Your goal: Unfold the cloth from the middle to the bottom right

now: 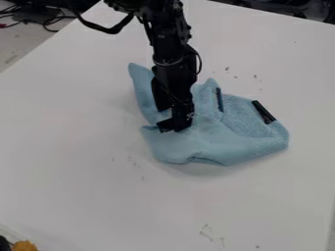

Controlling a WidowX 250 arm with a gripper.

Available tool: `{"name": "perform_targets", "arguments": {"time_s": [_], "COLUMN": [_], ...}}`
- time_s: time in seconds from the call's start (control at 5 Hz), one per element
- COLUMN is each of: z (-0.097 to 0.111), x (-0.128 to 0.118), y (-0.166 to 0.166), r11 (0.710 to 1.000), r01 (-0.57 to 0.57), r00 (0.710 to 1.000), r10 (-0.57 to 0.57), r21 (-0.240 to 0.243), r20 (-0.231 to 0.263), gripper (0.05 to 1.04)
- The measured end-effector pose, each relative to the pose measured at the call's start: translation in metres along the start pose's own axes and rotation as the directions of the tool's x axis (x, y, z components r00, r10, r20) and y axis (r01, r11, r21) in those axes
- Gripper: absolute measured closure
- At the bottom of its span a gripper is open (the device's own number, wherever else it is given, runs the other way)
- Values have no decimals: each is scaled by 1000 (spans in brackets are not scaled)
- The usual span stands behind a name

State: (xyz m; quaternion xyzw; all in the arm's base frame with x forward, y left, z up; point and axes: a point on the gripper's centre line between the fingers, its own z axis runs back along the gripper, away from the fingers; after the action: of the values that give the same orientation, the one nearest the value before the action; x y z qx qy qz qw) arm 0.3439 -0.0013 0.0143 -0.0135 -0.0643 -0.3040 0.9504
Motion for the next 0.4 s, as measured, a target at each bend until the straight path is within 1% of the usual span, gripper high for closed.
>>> {"name": "perform_targets", "arguments": {"time_s": [0.2,0.4], "z": [-4,-1], "x": [-3,-4], "y": [-9,-16], "r11": [1000,1000], "r01": [0,8], "r00": [1000,1000], "r10": [-1,-8], "r21": [-6,-3], "r20": [-21,-23], "gripper": [156,446]}}
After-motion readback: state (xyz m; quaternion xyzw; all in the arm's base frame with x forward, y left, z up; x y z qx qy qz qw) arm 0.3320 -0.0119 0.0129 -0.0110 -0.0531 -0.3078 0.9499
